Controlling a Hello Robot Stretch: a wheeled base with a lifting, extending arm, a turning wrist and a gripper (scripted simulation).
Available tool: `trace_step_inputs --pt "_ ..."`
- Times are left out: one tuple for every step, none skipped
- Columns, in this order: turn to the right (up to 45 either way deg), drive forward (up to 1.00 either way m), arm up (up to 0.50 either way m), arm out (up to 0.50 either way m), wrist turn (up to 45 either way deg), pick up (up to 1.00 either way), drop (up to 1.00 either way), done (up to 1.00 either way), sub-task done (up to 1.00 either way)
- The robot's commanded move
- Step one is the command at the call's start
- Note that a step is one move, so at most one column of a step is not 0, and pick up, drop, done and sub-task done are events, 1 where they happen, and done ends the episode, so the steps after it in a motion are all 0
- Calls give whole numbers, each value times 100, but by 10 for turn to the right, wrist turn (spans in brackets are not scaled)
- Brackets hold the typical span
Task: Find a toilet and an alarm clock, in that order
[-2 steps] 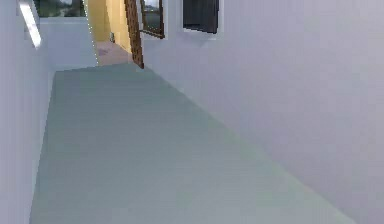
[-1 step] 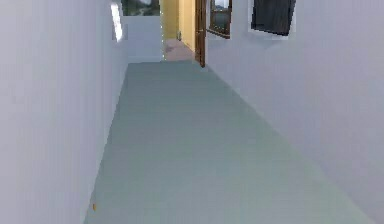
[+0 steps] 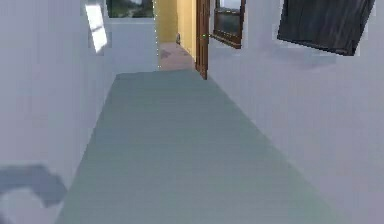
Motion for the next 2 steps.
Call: trace_step_inputs --pt "0 100 0 0 0 0 0 0 0" --pt "0 100 0 0 0 0 0 0 0"
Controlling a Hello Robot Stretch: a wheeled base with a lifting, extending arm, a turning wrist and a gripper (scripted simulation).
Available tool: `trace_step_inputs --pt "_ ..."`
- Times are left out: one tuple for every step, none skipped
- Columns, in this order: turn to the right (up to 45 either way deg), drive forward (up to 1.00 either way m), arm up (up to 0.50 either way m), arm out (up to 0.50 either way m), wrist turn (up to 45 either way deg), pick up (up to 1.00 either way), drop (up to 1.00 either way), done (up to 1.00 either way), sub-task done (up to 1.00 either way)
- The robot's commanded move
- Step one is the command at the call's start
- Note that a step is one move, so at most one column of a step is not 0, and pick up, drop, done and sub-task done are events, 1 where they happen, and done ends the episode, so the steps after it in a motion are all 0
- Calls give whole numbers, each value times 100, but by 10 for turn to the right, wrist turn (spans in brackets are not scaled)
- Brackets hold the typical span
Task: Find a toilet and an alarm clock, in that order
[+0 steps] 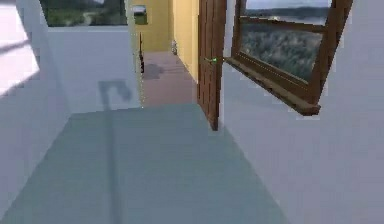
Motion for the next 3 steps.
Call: trace_step_inputs --pt "-30 0 0 0 0 0 0 0 0" --pt "0 100 0 0 0 0 0 0 0" --pt "0 100 0 0 0 0 0 0 0"
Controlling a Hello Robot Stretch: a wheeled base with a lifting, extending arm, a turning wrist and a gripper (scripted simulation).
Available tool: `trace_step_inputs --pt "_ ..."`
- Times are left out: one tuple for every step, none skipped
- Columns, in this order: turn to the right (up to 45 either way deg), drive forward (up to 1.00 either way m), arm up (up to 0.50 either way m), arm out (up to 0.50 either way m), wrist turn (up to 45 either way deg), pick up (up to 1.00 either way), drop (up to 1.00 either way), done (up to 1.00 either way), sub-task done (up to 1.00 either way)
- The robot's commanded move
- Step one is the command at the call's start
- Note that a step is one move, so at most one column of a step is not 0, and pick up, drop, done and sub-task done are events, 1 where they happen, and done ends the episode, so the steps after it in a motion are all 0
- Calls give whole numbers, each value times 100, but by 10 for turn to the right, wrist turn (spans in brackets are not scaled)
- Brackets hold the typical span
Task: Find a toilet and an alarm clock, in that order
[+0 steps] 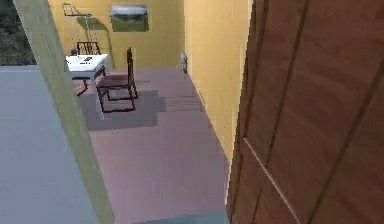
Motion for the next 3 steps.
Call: trace_step_inputs --pt "0 90 0 0 0 0 0 0 0" --pt "-90 0 0 0 0 0 0 0 0" --pt "0 45 0 0 0 0 0 0 0"
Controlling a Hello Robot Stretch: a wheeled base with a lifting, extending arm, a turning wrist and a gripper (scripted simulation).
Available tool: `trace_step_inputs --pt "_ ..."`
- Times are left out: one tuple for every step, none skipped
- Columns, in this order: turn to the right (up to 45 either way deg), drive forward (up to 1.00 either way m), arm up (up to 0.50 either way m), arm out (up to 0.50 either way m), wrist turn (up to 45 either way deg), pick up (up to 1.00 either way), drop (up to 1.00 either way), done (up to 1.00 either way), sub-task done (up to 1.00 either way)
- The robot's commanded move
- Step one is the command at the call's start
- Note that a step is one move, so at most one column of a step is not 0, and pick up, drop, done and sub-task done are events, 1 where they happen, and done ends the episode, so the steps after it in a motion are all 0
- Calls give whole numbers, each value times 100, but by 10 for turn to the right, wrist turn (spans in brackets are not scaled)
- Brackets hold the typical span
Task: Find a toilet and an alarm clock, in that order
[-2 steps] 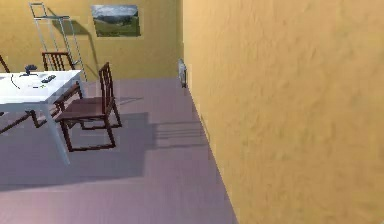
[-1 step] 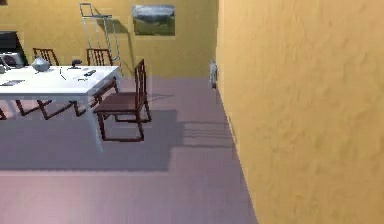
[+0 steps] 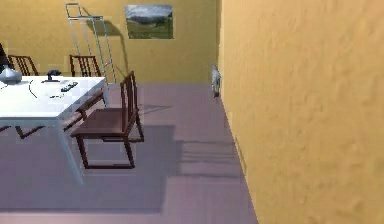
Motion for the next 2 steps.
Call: trace_step_inputs --pt "-450 0 0 0 0 0 0 0 0" --pt "-300 0 0 0 0 0 0 0 0"
